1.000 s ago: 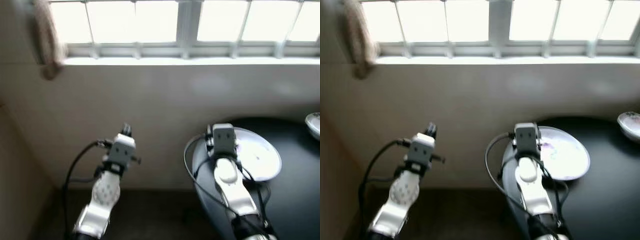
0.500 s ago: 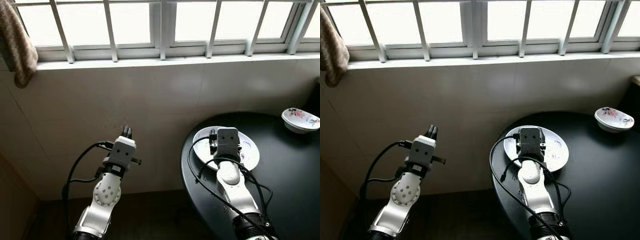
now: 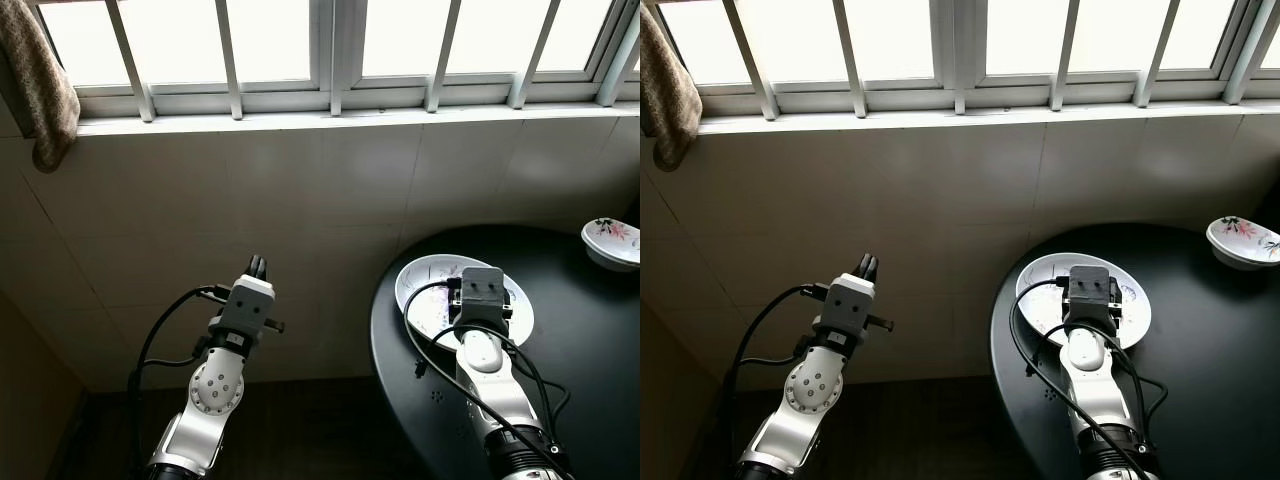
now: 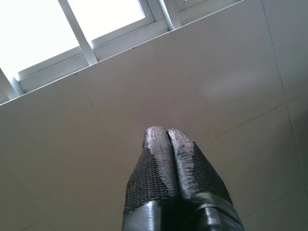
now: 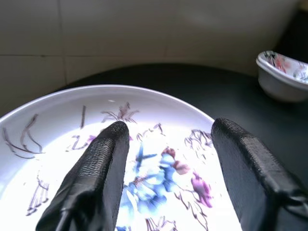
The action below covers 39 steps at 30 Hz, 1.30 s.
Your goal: Kitchen organization
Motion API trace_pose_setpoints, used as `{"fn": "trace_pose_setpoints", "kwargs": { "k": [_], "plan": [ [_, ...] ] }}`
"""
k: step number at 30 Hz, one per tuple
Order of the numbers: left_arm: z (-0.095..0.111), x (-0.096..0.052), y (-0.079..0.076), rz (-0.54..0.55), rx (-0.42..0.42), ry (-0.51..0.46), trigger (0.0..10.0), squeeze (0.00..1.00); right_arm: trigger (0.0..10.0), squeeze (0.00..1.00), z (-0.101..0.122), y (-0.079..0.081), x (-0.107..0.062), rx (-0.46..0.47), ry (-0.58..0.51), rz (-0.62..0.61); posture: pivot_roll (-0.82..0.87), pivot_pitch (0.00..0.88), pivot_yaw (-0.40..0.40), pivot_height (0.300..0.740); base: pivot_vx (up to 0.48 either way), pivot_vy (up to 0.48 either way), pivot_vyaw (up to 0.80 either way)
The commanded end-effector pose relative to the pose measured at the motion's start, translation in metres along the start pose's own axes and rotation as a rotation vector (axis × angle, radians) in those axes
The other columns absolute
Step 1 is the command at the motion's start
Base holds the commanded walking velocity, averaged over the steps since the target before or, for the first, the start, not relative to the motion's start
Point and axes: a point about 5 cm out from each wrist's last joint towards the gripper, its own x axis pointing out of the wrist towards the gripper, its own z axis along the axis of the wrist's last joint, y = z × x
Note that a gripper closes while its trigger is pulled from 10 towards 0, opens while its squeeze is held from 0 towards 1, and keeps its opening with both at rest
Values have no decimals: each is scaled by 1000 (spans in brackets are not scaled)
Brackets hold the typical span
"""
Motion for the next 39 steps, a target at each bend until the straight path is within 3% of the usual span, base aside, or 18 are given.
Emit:
{"fn": "trace_pose_setpoints", "kwargs": {
  "k": [1,2,5,12,17,24,35,39],
  "plan": [
    [-3,-1,1,-1,14,11,10000,0,10000,0,-2,-12,5,48,42,-86,-73,0,-3,740,0,0,0],
    [-4,-1,1,-3,16,12,10000,0,10000,0,-2,-27,9,84,56,-194,-73,0,-1,740,0,0,0],
    [-4,-1,0,-6,17,14,10000,0,10000,0,-2,-36,10,100,67,-262,-73,0,1,740,0,0,0],
    [-5,-1,1,-10,24,19,10000,0,10000,0,-11,-43,11,107,124,-285,-74,0,2,740,0,0,0],
    [-7,-2,-2,-15,24,26,10000,0,10000,0,-30,-36,8,189,261,-254,-76,0,2,740,0,0,0],
    [-7,-2,-2,-16,25,28,10000,0,10000,0,-29,-37,9,196,260,-257,-77,0,3,740,0,0,0],
    [-9,-1,-3,-17,32,33,10000,0,10000,0,-38,-14,6,457,417,-146,-78,0,0,740,0,0,0],
    [-9,-1,-3,-16,33,35,10000,0,10000,0,-38,-10,6,483,434,-121,-79,0,-1,740,0,0,0]
  ]
}}
